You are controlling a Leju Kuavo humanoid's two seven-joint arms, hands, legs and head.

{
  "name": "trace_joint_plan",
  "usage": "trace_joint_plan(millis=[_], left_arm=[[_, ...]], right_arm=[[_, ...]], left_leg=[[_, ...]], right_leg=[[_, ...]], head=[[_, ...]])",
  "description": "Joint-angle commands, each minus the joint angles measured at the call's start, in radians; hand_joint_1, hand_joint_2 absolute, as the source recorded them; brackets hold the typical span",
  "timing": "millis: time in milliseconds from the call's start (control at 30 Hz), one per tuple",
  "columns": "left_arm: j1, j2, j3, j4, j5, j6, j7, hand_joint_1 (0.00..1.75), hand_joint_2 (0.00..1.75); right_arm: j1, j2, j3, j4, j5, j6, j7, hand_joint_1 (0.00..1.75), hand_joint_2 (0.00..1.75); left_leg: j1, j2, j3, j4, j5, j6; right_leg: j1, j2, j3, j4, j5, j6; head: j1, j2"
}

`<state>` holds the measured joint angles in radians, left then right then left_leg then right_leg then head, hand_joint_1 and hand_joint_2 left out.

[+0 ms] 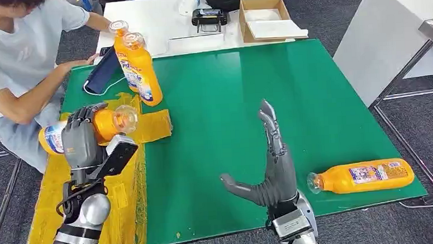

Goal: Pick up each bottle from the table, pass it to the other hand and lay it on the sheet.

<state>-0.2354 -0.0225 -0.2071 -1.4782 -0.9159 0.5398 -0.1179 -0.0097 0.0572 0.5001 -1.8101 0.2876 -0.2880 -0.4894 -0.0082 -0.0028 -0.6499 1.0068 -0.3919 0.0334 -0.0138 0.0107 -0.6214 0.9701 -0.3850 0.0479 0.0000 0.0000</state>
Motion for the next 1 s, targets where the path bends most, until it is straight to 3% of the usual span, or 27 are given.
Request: trace_joint_plan(millis=[33, 433, 667, 1000], left_arm=[[-0.2, -0.005, -0.117, 0.427, -0.466, -0.068, 0.261, 1.75, 1.75], [-0.218, -0.009, -0.115, 0.473, -0.484, -0.066, 0.273, 1.75, 1.75], [-0.338, -0.032, -0.086, 0.797, -0.556, -0.039, 0.337, 1.75, 1.75], [-0.43, -0.028, -0.027, 1.036, -0.565, -0.066, 0.395, 1.75, 1.75]], right_arm=[[-0.071, -0.018, -0.002, 0.022, 0.047, 0.009, 0.031, 0.0, 1.75], [-0.079, -0.017, 0.002, 0.027, 0.047, 0.011, 0.033, 0.0, 1.75], [-0.132, -0.008, 0.032, 0.073, 0.033, 0.027, 0.045, 0.0, 1.75], [-0.178, -0.001, 0.068, 0.114, 0.01, 0.049, 0.047, 0.0, 1.75]], left_leg=[[0.001, -0.004, 0.006, 0.0, -0.002, -0.002], [0.001, -0.001, 0.006, 0.001, -0.002, -0.003], [0.001, -0.002, 0.007, 0.002, -0.002, -0.004], [0.001, 0.0, 0.006, 0.001, 0.0, -0.004]], right_leg=[[0.001, -0.005, 0.007, 0.0, -0.003, -0.002], [0.001, -0.002, 0.007, 0.0, -0.002, -0.002], [0.002, -0.003, 0.009, 0.002, -0.002, -0.002], [0.002, -0.001, 0.007, 0.001, 0.0, -0.002]], head=[[0.0, 0.0], [0.0, 0.0], [0.0, 0.0], [0.0, 0.0]])
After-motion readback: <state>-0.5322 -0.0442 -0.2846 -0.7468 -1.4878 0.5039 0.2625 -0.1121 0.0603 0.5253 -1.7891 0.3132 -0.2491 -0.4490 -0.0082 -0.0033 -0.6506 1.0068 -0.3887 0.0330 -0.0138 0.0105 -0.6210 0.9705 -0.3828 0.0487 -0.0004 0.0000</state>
